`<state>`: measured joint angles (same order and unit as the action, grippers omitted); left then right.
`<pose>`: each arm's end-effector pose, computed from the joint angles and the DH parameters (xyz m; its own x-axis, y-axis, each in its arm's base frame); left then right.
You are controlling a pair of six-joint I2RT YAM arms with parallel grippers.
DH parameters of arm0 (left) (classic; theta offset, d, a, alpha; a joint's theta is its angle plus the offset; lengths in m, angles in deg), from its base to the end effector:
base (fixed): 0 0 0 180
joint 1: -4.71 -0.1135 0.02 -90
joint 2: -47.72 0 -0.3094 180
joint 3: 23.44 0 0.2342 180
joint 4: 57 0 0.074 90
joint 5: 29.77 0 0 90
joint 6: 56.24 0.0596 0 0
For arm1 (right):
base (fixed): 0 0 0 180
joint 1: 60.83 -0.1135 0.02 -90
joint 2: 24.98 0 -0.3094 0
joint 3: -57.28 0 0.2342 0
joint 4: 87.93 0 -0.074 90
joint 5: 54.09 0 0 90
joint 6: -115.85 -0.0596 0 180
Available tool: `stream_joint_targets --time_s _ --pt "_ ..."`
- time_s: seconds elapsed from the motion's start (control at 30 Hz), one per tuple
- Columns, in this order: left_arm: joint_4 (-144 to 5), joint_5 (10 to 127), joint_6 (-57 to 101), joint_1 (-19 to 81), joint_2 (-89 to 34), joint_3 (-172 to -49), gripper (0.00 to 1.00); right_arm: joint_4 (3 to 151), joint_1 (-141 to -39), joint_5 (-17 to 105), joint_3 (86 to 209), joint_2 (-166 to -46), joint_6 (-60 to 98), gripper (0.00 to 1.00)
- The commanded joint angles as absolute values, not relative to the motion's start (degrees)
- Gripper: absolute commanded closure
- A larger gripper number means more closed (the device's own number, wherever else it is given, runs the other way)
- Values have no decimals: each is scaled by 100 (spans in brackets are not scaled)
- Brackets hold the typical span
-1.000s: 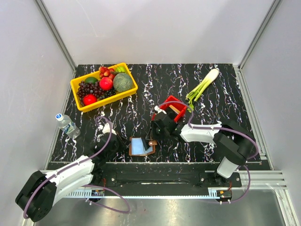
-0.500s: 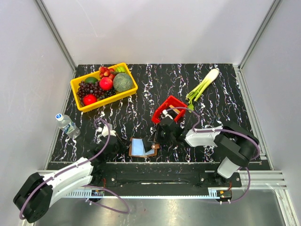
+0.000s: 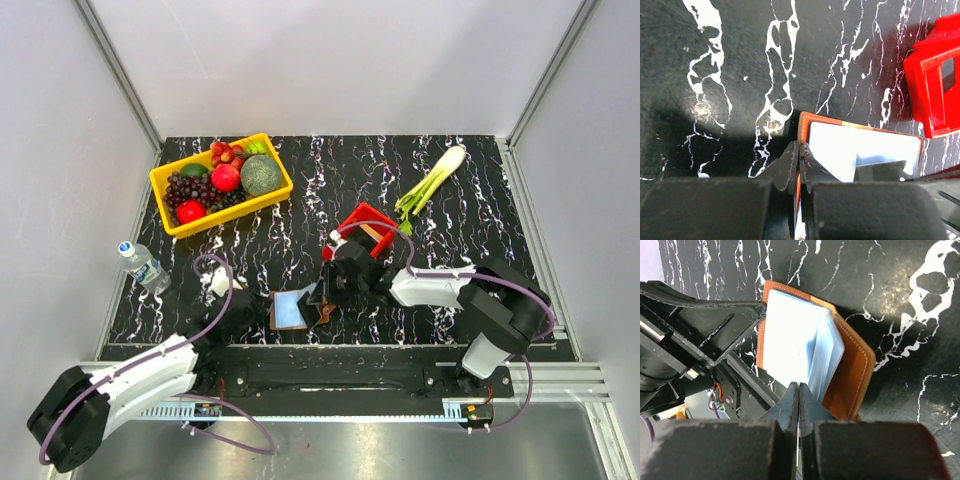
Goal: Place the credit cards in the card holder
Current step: Insert the credit card into the card holder.
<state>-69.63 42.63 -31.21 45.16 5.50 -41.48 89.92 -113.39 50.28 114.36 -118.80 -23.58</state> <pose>0.0948 -0.0572 0.1471 -0.5863 -0.6351 -0.5029 -0.2294 0.7256 -0.6488 0.1894 0.2717 0.1994 -0.9217 0.0066 -0.3879 -0.2867 0.6619 0.6926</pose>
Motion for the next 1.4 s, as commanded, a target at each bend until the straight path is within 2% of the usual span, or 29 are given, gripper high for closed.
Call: stream_joint_targets --time_s 0.0,0.17,0.43,0.57,0.73,0.9,1.07,1.37 --pt "-6983 3712 -3154 4514 404 -4408 100 7962 -11357 5253 11826 -11824 -1836 100" --pt "-6834 3756 -3145 4506 325 -4382 100 8257 -11199 4646 11642 -11866 -2099 100" --pt "-6605 4063 -3128 4514 325 -4039 100 10085 -10829 5225 11598 -12412 -2302 100" --pt "-6605 4081 -3110 4514 281 -4022 100 10069 -10786 5225 11668 -12631 -2275 100" --pt "-6570 4063 -3040 4506 149 -4065 100 10885 -10777 5594 11379 -12992 -2442 100" --pt "-6552 4046 -2970 4514 -88 -4171 100 10913 -10750 5665 11370 -13080 -2469 100" --pt "-6710 3958 -2969 4514 -62 -4198 100 10257 -10715 5024 11246 -12658 -2390 100" --pt "-6912 3888 -2943 4506 96 -4189 100 10333 -10680 4567 11115 -12711 -2451 100"
